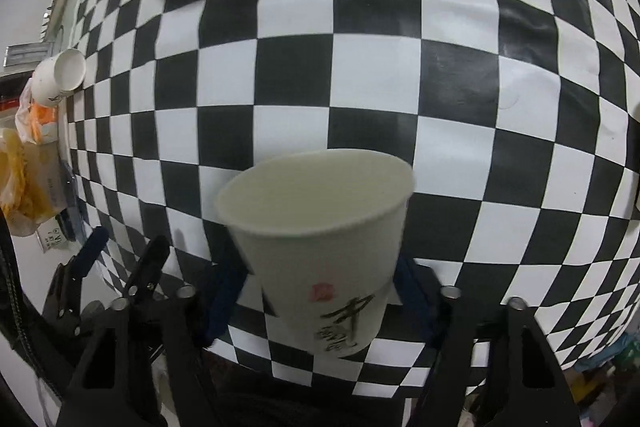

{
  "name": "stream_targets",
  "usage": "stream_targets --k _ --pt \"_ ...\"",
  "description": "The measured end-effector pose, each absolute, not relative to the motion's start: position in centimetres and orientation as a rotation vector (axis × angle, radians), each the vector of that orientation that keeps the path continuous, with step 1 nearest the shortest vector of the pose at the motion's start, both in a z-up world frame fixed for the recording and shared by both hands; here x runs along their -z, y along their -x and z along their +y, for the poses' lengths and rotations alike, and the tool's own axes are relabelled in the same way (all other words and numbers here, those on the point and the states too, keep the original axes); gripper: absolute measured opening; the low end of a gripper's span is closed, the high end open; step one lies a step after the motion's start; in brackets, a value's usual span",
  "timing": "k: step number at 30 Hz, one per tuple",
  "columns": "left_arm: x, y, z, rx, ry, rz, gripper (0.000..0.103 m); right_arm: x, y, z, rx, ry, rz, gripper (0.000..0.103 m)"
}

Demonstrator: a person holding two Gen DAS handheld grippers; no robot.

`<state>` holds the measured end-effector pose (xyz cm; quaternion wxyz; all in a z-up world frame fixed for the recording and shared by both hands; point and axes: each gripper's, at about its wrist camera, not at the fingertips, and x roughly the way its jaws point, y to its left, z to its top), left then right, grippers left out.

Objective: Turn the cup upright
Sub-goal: 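Grasp the white cup with the right gripper while the left gripper releases it, then turn the cup rim up and lower it onto the table, open right gripper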

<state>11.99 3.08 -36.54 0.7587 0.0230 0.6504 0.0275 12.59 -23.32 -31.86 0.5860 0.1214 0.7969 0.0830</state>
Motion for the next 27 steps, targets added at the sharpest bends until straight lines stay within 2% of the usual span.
stream_targets --k 5,12,17,22,27 --pt "36.5 -12.2 2.8 -0.047 -0.055 1.418 0.096 30.2 -12.7 -24.3 -0.192 -0.341 1.715 0.066" --pt "37.4 -13.3 3.2 -0.067 -0.045 1.418 0.095 27.1 -14.2 -25.3 -0.193 -0.380 1.331 0.066" --pt "38.7 -13.5 4.0 -0.095 -0.037 1.431 0.095 26.4 -13.6 -24.2 -0.195 -0.296 1.066 0.066" --pt "39.3 -12.6 5.4 -0.114 -0.033 1.423 0.095 27.1 -11.3 -22.0 -0.181 -0.178 0.978 0.066" --pt "38.8 -10.7 6.7 -0.129 -0.032 1.393 0.095 27.5 -9.8 -21.6 -0.180 -0.151 1.054 0.068"
